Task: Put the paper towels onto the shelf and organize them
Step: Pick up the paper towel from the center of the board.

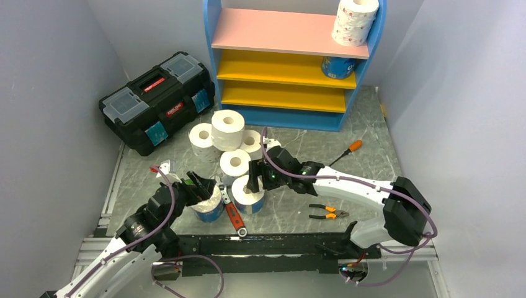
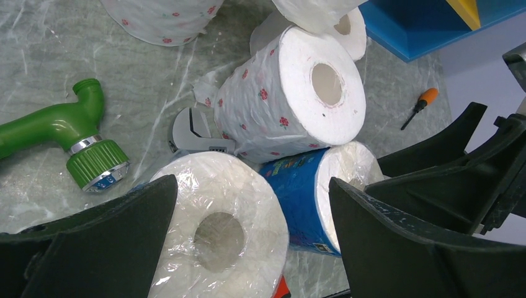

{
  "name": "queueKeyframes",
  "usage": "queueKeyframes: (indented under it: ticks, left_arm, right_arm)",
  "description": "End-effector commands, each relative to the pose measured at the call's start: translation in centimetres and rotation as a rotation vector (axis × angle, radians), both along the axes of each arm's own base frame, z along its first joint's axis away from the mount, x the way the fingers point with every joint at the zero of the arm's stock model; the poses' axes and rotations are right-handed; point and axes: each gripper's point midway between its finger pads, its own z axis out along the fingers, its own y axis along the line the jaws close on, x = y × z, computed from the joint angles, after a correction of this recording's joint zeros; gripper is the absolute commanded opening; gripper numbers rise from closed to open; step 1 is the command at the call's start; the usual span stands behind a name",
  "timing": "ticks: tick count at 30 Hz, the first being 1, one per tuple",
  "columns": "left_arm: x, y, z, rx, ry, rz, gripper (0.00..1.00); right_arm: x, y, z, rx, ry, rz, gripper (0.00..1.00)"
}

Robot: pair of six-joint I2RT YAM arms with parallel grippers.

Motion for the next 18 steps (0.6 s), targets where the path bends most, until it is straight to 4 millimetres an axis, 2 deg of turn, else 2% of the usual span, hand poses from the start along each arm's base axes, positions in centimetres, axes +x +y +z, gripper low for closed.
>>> queueKeyframes:
  ticks: [1,18]
  left_arm:
    - [0.0,-0.1,0.6,-0.038,0.002,0.013,0.99]
    - [-0.1,0.0,0.2,-0.037,0.016,0.021,0.99]
  right_arm:
    - [0.4,1.2,0.8,0.012,-0.017,0.012,0.81]
    - [0.4,0.4,-2.2,-0.091,0.018,-0.004,0.70]
